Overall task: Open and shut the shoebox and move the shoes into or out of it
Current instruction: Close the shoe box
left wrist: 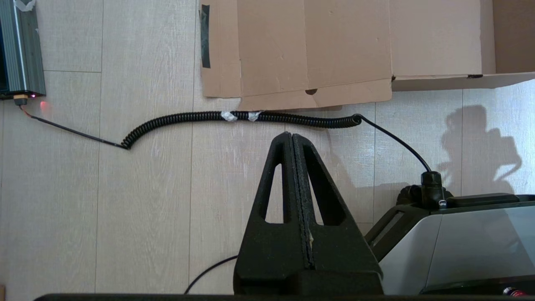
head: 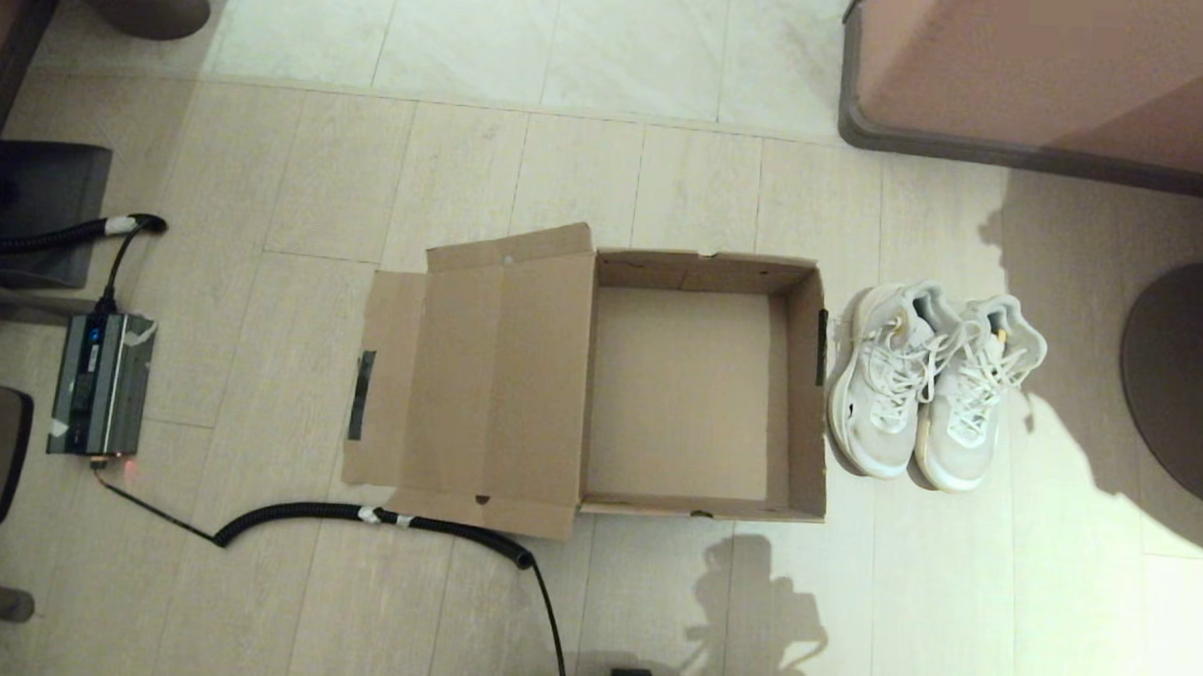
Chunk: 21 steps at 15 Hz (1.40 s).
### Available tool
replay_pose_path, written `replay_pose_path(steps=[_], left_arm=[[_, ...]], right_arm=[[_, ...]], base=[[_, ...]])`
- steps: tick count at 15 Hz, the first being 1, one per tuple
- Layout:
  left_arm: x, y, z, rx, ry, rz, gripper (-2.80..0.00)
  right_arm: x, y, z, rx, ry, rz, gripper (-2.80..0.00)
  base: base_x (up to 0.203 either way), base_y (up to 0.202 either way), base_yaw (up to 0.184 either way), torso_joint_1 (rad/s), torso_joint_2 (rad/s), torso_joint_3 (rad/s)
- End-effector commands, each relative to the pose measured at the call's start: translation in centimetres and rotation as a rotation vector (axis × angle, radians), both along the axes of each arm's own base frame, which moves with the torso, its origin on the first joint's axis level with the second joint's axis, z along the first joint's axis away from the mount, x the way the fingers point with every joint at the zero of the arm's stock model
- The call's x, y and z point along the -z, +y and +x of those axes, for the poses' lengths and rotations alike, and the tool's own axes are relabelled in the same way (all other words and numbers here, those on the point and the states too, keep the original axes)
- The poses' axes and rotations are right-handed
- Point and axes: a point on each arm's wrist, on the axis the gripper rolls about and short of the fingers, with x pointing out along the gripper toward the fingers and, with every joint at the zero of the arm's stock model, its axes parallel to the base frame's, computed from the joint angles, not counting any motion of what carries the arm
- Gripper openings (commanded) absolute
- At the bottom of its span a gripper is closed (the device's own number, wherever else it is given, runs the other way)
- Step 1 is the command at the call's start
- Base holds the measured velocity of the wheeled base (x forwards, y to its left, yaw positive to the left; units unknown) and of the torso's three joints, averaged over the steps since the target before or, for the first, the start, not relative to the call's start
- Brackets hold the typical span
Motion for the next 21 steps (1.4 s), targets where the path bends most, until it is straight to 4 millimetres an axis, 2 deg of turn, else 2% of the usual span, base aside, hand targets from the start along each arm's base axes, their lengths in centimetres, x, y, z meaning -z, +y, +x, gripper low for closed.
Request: replay_pose_path(steps=[1,4,5,7,8,10,12,14,16,17,18,21], left_arm=[[0.0,0.0,0.0,0.000,0.001,0.000,-2.80],[0.0,0.0,0.0,-0.001,-0.004,0.000,-2.80],[-0.9,0.0,-0.2,0.004,-0.022,-0.004,-2.80],[-4.4,0.0,-0.4,0.027,-0.012,-0.052,-2.80],[-7.0,-0.1,0.1,0.048,0.020,-0.127,-2.80],[-12.0,-0.2,3.0,0.074,0.129,-0.326,-2.80],[-14.5,-0.5,7.6,0.065,0.276,-0.473,-2.80],[-15.0,-0.8,12.3,0.047,0.388,-0.558,-2.80],[-14.7,-1.1,16.7,0.050,0.425,-0.620,-2.80],[-14.5,-1.0,18.1,0.055,0.423,-0.640,-2.80],[-14.1,-0.9,18.8,0.062,0.428,-0.647,-2.80],[-12.1,-0.4,18.5,0.070,0.465,-0.550,-2.80]], right_arm=[[0.5,0.0,-1.0,0.001,-0.131,-0.003,-2.80],[0.5,0.0,-1.4,0.019,-0.202,0.060,-2.80],[0.5,-0.1,-1.4,0.025,-0.203,0.068,-2.80],[0.4,-0.1,-1.5,0.027,-0.205,0.072,-2.80],[0.4,-0.1,-1.5,0.027,-0.204,0.075,-2.80],[0.4,-0.1,-1.5,0.027,-0.204,0.076,-2.80],[0.4,-0.1,-1.5,0.041,-0.207,0.125,-2.80],[0.4,-0.1,-1.4,0.047,-0.212,0.134,-2.80],[0.4,-0.1,-1.4,0.047,-0.211,0.132,-2.80],[0.4,-0.1,-1.5,0.047,-0.212,0.132,-2.80],[0.4,-0.1,-1.5,0.047,-0.212,0.132,-2.80],[0.4,-0.1,-1.5,0.047,-0.210,0.132,-2.80]], base=[[0.000,0.000,0.000,0.000,0.00,0.000],[0.000,0.000,0.000,0.000,0.00,0.000],[0.000,0.000,0.000,0.000,0.00,0.000],[0.000,0.000,0.000,0.000,0.00,0.000],[0.000,0.000,0.000,0.000,0.00,0.000],[0.000,0.000,0.000,0.000,0.00,0.000],[0.000,0.000,0.000,0.000,0.00,0.000],[0.000,0.000,0.000,0.000,0.00,0.000],[0.000,0.000,0.000,0.000,0.00,0.000],[0.000,0.000,0.000,0.000,0.00,0.000],[0.000,0.000,0.000,0.000,0.00,0.000],[0.000,0.000,0.000,0.000,0.00,0.000]])
